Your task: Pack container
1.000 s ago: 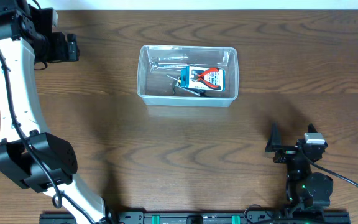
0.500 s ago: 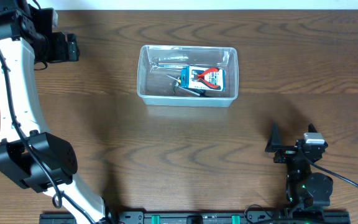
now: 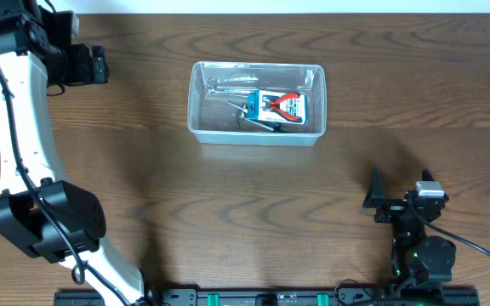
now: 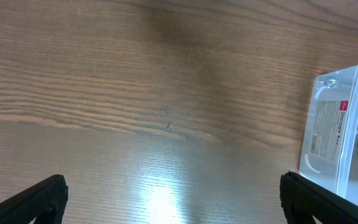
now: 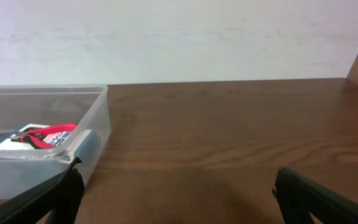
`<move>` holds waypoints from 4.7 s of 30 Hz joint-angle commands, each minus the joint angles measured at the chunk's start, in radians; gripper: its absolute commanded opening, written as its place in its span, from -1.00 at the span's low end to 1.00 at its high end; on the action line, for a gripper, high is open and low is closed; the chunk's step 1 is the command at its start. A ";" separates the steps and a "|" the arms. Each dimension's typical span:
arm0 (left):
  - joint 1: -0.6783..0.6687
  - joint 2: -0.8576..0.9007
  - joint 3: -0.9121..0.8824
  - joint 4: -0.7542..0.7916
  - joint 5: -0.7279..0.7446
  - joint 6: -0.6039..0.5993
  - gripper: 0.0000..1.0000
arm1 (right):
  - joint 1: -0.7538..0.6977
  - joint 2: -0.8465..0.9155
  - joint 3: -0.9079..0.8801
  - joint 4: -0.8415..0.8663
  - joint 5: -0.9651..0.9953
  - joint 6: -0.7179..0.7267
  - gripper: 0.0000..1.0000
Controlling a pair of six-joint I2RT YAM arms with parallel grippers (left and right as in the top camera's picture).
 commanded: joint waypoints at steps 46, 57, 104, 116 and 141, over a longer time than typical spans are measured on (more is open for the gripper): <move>-0.366 -1.439 -1.261 0.983 -0.004 -0.214 0.96 | -0.009 -0.007 -0.006 0.000 -0.008 -0.011 0.99; -0.297 -1.732 -1.585 1.109 -0.005 -0.262 0.96 | -0.009 -0.007 -0.006 0.000 -0.008 -0.011 0.99; -0.224 -1.938 -2.039 1.149 -0.101 -0.367 0.96 | -0.009 -0.007 -0.006 0.000 -0.008 -0.011 0.99; -0.225 -1.938 -2.039 1.118 -0.061 -0.370 0.96 | -0.009 -0.007 -0.006 0.000 -0.008 -0.011 0.99; -0.225 -1.936 -2.039 1.118 -0.061 -0.370 0.96 | -0.009 -0.007 -0.006 0.000 -0.008 -0.011 0.98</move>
